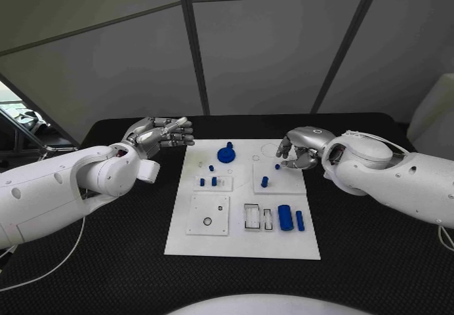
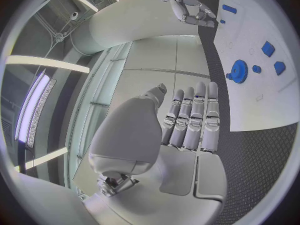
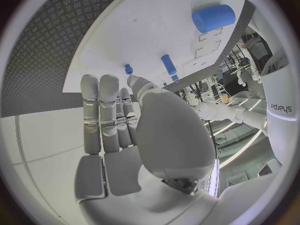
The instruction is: Assemble the parts on the task board
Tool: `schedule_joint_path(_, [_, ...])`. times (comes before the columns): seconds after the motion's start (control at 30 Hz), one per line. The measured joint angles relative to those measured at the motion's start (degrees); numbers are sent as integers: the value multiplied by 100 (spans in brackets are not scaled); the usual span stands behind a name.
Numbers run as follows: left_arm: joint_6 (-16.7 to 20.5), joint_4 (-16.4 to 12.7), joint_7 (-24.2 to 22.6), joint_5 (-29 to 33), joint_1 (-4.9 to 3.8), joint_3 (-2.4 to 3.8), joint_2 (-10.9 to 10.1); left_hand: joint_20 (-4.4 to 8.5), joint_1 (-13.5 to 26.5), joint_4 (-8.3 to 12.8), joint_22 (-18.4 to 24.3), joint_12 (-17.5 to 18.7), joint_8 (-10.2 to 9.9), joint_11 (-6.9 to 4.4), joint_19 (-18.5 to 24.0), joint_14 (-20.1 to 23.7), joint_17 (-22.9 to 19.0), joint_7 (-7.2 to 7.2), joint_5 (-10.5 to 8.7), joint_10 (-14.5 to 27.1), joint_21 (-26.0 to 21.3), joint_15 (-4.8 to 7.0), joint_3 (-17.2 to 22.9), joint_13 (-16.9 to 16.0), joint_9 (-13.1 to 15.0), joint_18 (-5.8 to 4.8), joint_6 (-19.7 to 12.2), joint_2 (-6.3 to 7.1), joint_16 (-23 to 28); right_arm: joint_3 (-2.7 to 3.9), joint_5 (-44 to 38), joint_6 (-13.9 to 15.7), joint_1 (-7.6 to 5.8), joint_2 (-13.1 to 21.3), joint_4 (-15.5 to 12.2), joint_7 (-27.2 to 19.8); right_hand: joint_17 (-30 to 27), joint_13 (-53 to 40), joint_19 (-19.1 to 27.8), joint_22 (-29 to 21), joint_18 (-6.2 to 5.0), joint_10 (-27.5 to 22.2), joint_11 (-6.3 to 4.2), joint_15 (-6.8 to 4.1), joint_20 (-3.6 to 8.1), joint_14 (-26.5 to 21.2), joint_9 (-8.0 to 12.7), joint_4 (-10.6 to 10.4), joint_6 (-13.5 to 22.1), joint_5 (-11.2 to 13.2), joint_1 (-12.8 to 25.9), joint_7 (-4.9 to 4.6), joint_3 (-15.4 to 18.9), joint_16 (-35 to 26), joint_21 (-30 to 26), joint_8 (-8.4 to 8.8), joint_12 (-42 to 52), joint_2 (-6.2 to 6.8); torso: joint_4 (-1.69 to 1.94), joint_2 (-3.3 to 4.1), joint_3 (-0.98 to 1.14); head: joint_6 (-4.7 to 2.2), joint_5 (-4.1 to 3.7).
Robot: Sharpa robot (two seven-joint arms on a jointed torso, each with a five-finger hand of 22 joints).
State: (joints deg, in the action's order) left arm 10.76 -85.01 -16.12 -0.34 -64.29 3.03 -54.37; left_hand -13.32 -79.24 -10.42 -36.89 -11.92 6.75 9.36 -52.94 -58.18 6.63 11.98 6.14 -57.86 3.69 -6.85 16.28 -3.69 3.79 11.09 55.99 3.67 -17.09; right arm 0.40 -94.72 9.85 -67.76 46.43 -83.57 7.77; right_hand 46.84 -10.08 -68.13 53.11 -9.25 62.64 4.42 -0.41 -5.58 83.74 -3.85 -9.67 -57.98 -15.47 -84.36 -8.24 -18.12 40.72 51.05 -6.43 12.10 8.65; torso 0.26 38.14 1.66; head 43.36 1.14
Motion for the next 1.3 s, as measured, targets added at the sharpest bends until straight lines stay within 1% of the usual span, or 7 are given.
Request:
schedule_joint_path(0.17, [-67,-37,-108,132,5,-2,2,20,-15,16,29,0,0,0,-20,0,0,0,0,0,0,0,-16,0,0,1,0,-15,24,-4,-243,-43,69,-86,-6,85,734,166,-429,739,172,54,-12,0,8,0,0,42,0,0,54,0,-124,958,794,68,-80,54,0,0,2,-30,-71])
schedule_joint_path(0.37, [-141,-47,-189,217,6,-2,8,20,-23,16,47,0,0,0,-20,-15,1,0,1,0,0,15,-16,0,0,1,0,-23,46,-5,-428,-106,109,-187,11,160,989,249,-536,1001,172,74,8,0,3,0,0,74,0,0,68,0,-169,1305,1065,133,-103,68,1,0,7,-24,-131])
schedule_joint_path(0.47, [-170,-48,-214,242,6,-2,16,20,-23,16,55,0,0,0,-20,-35,1,0,3,0,0,5,-16,0,0,2,0,-23,46,-5,-490,-144,123,-244,52,190,1149,289,-589,1157,261,95,29,0,-11,0,-5,91,-11,0,68,-11,-219,1519,1225,133,-103,68,1,0,7,-20,-137])
schedule_joint_path(0.73, [-219,-56,-244,274,7,-2,35,20,-23,16,72,0,0,0,-20,-40,1,0,3,0,0,0,-16,-1,1,2,1,-23,67,-5,-594,-261,163,-318,105,237,1396,343,-772,1479,260,212,20,0,-3,-1,-21,159,-127,0,68,-23,-317,1853,1563,133,-103,68,3,0,7,-6,-150])
schedule_joint_path(0.8, [-224,-57,-247,279,7,-2,35,21,-23,48,92,0,14,0,-82,-92,6,0,3,0,0,10,-15,-1,1,4,1,-23,67,-2,-615,-285,165,-330,111,247,1507,346,-835,1627,350,305,10,0,10,-1,-36,211,-223,0,68,-36,-368,2001,1720,133,-103,68,3,0,7,0,-149])
schedule_joint_path(1.23, [-227,-58,-300,292,8,-2,36,41,-23,48,136,0,23,0,-101,-137,20,0,4,0,0,14,-15,-1,1,4,1,-22,67,8,-756,-350,163,-380,127,330,1781,365,-1000,2025,353,586,-74,-21,47,20,-55,469,-517,187,-21,19,-657,2390,2128,49,-79,-21,3,-2,7,29,-140])
schedule_joint_path(1.3, [-227,-58,-306,293,8,-2,37,40,-23,48,136,0,23,0,-101,-137,20,0,4,0,0,14,-15,-1,1,4,1,-22,67,8,-786,-350,168,-385,119,347,1815,367,-1012,2085,441,619,-67,-22,57,22,-55,545,-544,202,-50,28,-732,2448,2195,49,-80,-50,3,-2,7,35,-140])
